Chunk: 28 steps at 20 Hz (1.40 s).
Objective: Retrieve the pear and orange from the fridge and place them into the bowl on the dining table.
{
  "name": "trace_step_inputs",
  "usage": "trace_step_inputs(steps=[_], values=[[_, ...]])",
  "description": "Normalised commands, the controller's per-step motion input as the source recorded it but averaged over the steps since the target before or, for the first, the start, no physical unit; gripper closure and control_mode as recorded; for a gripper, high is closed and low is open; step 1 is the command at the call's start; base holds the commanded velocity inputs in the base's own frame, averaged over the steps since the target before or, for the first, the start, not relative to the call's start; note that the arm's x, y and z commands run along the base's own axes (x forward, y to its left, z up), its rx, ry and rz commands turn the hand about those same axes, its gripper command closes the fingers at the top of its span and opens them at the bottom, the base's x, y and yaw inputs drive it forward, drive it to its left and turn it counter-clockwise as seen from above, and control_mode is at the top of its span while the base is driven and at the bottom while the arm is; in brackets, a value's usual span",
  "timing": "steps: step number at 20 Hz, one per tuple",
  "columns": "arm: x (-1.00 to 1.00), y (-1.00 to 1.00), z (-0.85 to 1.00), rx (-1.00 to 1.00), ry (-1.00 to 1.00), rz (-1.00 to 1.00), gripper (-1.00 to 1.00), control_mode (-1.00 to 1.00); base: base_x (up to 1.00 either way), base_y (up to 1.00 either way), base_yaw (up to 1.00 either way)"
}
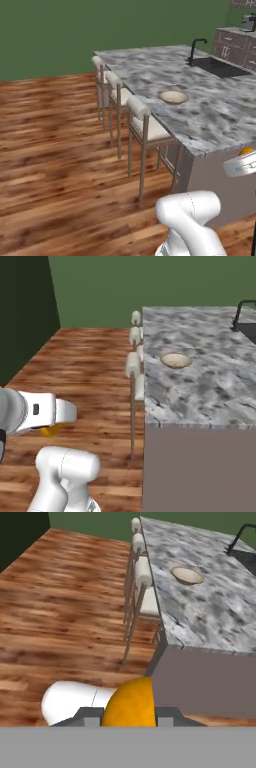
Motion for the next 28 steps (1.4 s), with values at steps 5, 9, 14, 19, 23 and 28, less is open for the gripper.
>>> trace_step_inputs(steps=[5,9,14,19,23,28], values=[[0.0,0.0,0.0,0.0,0.0,0.0,1.0,1.0,0.48,0.39,-0.56],[0.0,0.0,0.0,0.0,0.0,0.0,1.0,1.0,0.37,0.53,-0.55],[0.0,0.0,0.0,0.0,0.0,0.0,1.0,1.0,0.22,0.76,-0.52],[0.0,0.0,0.0,0.0,0.0,0.0,1.0,1.0,0.19,0.98,-0.49],[0.0,0.0,0.0,0.0,0.0,0.0,1.0,1.0,0.21,0.95,-0.48],[0.0,0.0,0.0,0.0,0.0,0.0,1.0,1.0,0.64,0.61,-0.44]])
